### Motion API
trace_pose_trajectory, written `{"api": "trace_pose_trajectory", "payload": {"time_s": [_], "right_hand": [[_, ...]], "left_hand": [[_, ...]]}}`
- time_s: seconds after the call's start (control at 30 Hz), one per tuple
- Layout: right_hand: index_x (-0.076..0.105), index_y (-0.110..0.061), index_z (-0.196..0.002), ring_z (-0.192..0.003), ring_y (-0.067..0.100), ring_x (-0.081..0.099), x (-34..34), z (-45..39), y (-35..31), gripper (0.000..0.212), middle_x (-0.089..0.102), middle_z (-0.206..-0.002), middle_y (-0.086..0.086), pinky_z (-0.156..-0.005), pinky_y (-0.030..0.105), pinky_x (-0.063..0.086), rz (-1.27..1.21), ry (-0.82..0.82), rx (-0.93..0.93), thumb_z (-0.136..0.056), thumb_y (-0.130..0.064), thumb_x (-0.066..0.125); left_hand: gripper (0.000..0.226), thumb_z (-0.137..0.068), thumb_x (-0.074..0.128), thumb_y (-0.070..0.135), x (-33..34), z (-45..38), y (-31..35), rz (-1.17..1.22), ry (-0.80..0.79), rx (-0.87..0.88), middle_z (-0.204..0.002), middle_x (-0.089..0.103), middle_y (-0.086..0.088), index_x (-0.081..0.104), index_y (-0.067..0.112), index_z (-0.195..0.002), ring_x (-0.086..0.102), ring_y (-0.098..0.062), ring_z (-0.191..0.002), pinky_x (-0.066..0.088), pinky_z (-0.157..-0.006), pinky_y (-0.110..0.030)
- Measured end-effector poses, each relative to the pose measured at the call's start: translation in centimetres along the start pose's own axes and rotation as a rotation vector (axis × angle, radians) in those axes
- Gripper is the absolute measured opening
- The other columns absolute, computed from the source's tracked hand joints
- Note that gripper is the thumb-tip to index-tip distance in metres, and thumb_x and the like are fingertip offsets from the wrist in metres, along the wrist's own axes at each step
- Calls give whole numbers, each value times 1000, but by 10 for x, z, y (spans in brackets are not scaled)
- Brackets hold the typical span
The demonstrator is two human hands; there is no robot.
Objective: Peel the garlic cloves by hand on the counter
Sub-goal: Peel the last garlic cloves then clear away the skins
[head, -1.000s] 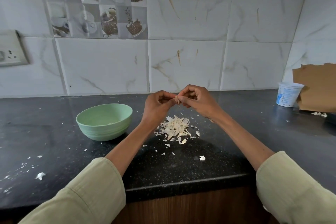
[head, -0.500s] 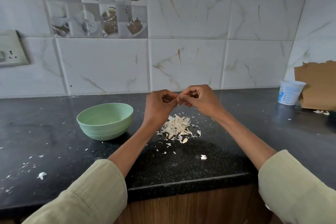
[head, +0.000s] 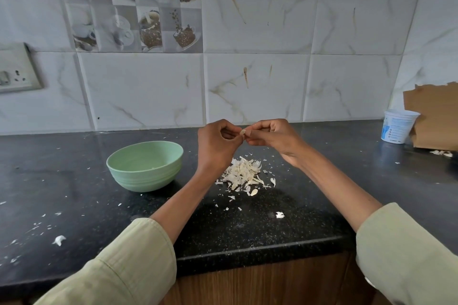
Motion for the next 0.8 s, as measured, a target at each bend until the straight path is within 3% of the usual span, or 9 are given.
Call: {"api": "trace_pose_trajectory", "payload": {"time_s": [0.47,0.8], "right_hand": [[76,6,-109,-95,23,78,-1,1,3,27,79,-107,21,-85,26,63,-138,4,137,-85,-7,81],[78,6,-103,-89,21,78,-3,3,0,21,80,-100,19,-82,25,62,23,44,77,-87,-6,82]], "left_hand": [[13,-85,87,12,2,3,4,-39,-21,30,-76,75,4,75,16,-83,72,-9,-72,62,-70,-27],[12,-82,89,9,2,7,6,-6,-47,3,-73,76,4,78,15,-80,73,-11,-68,57,-64,-21]]}}
Point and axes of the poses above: each hand's wrist, its own z-axis away from the middle knuckle, its own x-axis out of the palm, y = z × x, the point moved 3 cm from there along -z, towards the middle knuckle
